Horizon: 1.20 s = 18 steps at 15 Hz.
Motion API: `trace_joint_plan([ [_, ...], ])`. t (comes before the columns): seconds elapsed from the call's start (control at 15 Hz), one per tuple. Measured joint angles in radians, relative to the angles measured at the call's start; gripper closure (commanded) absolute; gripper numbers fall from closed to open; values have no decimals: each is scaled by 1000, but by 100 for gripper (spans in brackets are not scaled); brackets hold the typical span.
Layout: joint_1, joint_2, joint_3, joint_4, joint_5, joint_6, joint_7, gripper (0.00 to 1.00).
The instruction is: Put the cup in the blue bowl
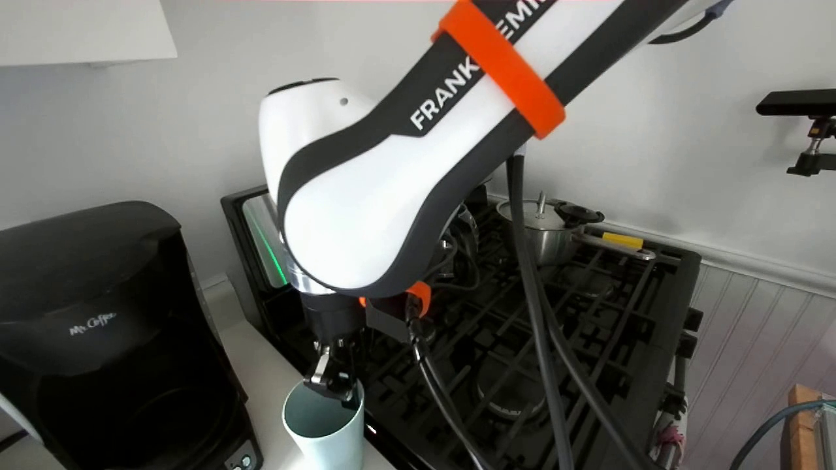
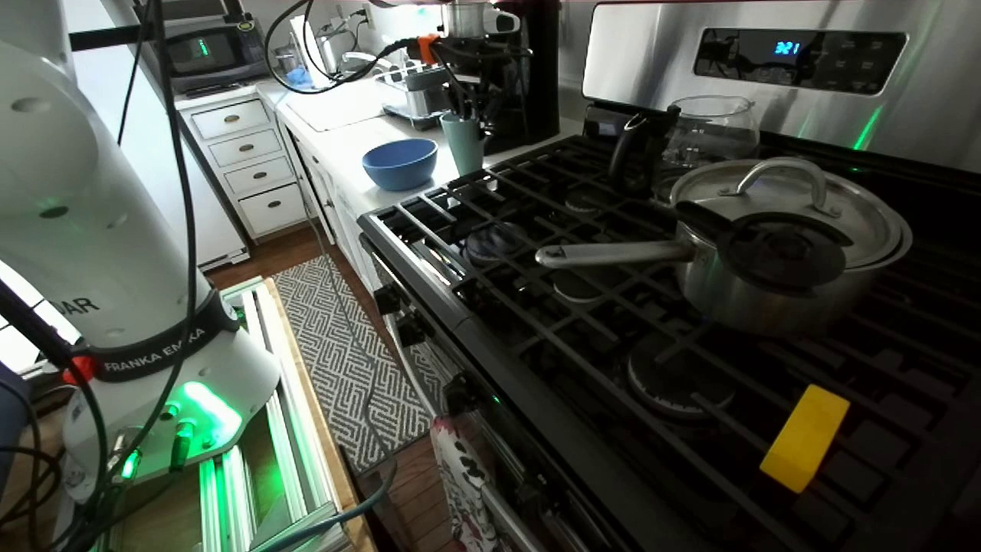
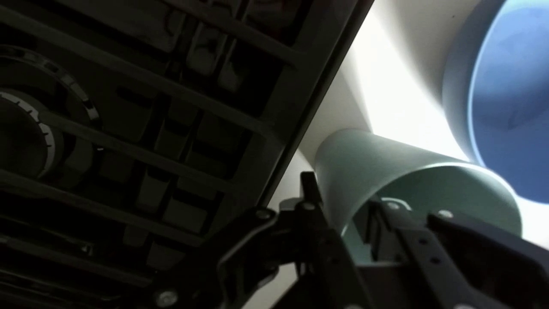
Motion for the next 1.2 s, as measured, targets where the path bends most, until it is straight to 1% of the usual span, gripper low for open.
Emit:
trace_joint_plan([
  [0.33,20,1,1,18,-8,-36,17,99],
  [0.6,42,-19,4,16,-10,-35,53,99],
  [0.8,58,-84,5,-23,-25,-10,113,99],
  [1.0,83,-171,8,-87,-86,9,205,99],
  [1.2,98,-240,27,-141,-122,9,260,99],
])
